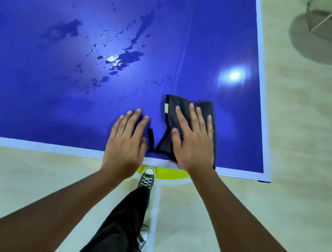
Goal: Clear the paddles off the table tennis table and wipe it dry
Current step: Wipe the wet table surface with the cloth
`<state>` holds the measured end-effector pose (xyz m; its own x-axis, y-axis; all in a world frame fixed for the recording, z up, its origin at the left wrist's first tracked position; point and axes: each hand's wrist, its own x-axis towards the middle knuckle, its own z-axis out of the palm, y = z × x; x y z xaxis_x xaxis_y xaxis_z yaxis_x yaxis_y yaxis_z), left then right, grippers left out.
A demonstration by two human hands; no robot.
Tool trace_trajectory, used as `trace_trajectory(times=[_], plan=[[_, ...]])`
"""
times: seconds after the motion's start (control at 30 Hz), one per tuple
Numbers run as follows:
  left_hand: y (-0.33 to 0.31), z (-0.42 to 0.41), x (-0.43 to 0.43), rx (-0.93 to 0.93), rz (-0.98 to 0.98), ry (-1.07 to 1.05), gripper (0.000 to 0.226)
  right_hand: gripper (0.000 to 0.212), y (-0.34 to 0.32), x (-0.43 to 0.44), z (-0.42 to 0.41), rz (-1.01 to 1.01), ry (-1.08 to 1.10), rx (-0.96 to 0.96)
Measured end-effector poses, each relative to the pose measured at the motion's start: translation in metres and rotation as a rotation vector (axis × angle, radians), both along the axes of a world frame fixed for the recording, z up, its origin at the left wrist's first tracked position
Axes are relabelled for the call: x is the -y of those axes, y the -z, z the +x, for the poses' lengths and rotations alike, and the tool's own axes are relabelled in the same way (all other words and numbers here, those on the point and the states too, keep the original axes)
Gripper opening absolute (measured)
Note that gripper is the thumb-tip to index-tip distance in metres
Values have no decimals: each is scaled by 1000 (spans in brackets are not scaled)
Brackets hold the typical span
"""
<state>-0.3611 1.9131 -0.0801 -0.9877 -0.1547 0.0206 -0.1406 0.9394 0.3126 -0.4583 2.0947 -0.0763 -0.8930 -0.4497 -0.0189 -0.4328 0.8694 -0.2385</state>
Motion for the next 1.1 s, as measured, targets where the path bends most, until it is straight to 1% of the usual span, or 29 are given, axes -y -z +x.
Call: trace_trajectory(times=[0.13,0.2,0.27,0.43,0.6,0.7,0.93,1.1], plan=[[-7,22,-3,49,24,9,56,58,2,-3,53,1,33,1],[-11,20,-3,75,40,-14,58,58,4,3,62,6,72,-15],[-15,16,-1,78,38,-20,58,57,5,10,59,9,89,-34],[-19,-4,20,32,55,1,43,57,8,35,27,-15,72,-69],[-21,-49,59,-36,55,-17,36,58,10,62,-34,-14,84,-69],[-22,-92,91,-55,32,-46,35,60,10,81,-82,7,118,-51],[-20,-228,178,-53,-47,-20,43,61,9,125,-218,21,148,-59],[-16,-335,238,-20,-87,-17,51,61,8,164,-342,35,198,-53]])
